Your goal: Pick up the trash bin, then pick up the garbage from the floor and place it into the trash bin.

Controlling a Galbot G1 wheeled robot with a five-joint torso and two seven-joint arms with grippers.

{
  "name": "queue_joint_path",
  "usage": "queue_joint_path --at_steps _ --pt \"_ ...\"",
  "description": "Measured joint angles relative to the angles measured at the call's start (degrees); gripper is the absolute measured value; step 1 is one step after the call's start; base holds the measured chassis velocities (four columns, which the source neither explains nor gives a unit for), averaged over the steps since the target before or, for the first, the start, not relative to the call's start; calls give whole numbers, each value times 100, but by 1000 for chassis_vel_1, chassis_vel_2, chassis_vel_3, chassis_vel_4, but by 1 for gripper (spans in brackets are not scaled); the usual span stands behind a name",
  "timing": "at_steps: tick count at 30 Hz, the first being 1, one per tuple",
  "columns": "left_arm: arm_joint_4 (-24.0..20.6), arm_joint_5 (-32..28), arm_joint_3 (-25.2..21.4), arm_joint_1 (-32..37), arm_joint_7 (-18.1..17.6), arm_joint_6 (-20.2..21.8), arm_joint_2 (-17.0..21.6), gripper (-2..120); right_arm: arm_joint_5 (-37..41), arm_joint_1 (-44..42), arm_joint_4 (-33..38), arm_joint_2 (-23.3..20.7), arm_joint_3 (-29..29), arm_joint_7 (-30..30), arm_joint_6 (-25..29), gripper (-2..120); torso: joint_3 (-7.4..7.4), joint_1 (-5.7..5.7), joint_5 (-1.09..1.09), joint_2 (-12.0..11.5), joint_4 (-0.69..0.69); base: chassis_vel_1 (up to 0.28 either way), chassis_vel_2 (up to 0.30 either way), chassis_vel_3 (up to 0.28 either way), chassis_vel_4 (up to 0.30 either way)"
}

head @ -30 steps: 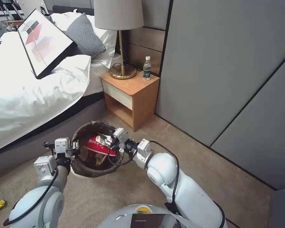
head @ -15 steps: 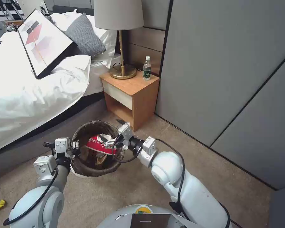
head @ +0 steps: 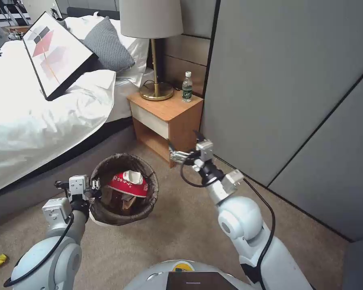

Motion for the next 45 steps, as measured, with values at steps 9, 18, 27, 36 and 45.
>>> queue_joint_path --at_steps 9,18,27,36,45 --pt "0 -10 -22 13 -1 41 8 7 -223 -931 9 21 1080 -51 426 100 0 0 0 0 0 0 0 0 0" --pt "-1 12 -20 20 -1 55 -17 7 -320 -1254 -175 99 1790 -193 672 100 0 0 0 0 0 0 0 0 0" --pt "0 23 -25 47 -2 58 -31 7 -315 -1365 -175 78 1884 -199 704 100 0 0 -1 0 1 0 0 0 0" --pt "0 33 -27 82 0 59 -41 7 -303 -1366 -176 70 1894 -176 695 100 0 0 -1 0 2 17 11 17 14" --pt "0 34 -33 92 9 59 -38 7 -282 -1377 -168 57 1891 -168 674 100 0 0 -1 0 0 11 12 8 9"
